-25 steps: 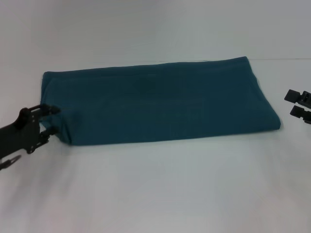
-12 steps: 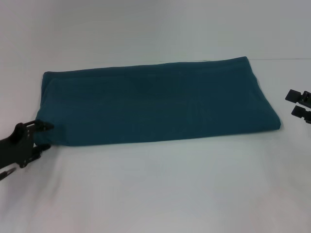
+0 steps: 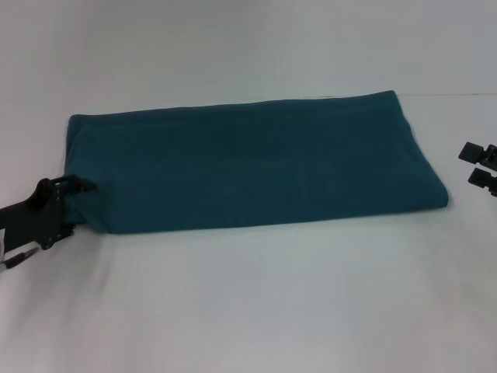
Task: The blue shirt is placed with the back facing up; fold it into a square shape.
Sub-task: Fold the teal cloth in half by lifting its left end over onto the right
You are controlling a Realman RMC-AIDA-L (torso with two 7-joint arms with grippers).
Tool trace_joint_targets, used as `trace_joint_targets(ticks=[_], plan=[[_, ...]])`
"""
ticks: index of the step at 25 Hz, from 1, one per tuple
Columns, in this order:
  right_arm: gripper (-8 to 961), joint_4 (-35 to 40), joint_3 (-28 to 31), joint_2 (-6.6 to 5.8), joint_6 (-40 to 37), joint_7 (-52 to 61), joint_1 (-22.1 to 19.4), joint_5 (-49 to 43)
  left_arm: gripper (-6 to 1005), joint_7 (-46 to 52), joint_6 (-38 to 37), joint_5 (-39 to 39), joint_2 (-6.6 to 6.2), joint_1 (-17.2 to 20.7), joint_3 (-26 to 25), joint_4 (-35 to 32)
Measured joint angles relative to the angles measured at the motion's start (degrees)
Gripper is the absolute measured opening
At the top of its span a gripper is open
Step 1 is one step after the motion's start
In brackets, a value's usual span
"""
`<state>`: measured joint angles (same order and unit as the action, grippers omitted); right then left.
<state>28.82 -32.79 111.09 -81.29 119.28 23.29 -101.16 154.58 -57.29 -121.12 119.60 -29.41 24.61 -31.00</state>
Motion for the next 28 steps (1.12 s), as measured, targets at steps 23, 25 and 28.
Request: trace_joint_targets(ticks=[23, 25, 28], plan=[[944, 0.0, 0.2, -0.26, 0.0, 0.2, -0.1, 0.1, 284, -1.6, -1.1, 0.1, -0.36, -0.3, 0.6, -0.5], [944, 0.0, 0.2, -0.26, 0.0, 0.2, -0.1, 0.1, 205, -1.7, -1.2, 0.1, -0.36, -0.3, 0.6, -0.5], [944, 0.0, 0.6, -0.26, 0.0, 0.2, -0.1, 0.1, 102, -4.0, -2.7, 0.1, -0.72, -0.1, 0.4, -1.2]])
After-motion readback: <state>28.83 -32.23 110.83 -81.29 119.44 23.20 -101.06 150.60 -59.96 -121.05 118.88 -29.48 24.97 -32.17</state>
